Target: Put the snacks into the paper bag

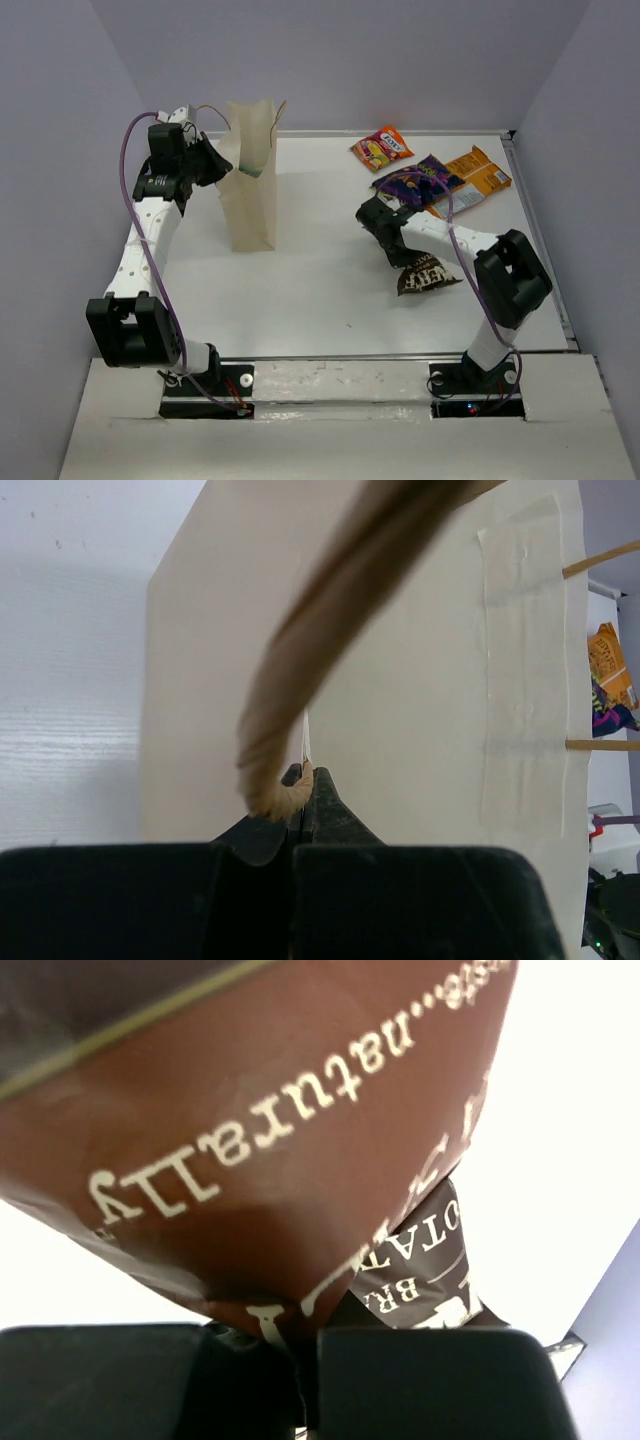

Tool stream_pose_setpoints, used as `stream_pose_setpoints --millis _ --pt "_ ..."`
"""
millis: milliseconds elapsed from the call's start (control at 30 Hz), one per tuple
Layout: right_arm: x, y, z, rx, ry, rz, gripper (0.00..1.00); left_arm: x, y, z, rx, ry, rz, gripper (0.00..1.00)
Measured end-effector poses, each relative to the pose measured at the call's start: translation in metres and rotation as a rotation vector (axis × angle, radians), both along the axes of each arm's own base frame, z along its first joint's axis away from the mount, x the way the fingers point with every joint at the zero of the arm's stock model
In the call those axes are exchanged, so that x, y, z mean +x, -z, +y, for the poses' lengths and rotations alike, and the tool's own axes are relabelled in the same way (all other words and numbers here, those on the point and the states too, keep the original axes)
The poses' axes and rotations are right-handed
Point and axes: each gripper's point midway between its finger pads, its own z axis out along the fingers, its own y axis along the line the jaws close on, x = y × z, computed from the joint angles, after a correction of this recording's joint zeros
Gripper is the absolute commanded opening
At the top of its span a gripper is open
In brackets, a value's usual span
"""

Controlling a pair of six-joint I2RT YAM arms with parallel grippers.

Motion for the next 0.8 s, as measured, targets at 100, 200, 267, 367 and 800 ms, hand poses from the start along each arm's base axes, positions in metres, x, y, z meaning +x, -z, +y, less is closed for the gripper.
stream_pose_setpoints --millis 100,200,267,367,800 --pt "0.007 -0.012 0.009 0.036 0.000 -0.010 0.01 0.000 0.000 0.000 0.000 0.000 0.000 0.00" --pt "0.025 -0.041 0.030 0.120 -0.010 -0.061 0.01 0.000 0.000 0.000 0.000 0.001 0.000 0.00" --pt "0.045 -0.075 0.052 0.217 -0.023 -0.136 0.01 0.000 0.000 0.000 0.000 0.001 0.000 0.00" --pt "0.082 -0.154 0.087 0.404 -0.054 -0.340 0.01 0.000 0.000 0.000 0.001 0.001 0.000 0.00" --pt "0.159 -0.539 0.198 1.218 -0.449 -1.428 0.01 0.000 0.000 0.000 0.004 0.001 -0.002 0.00"
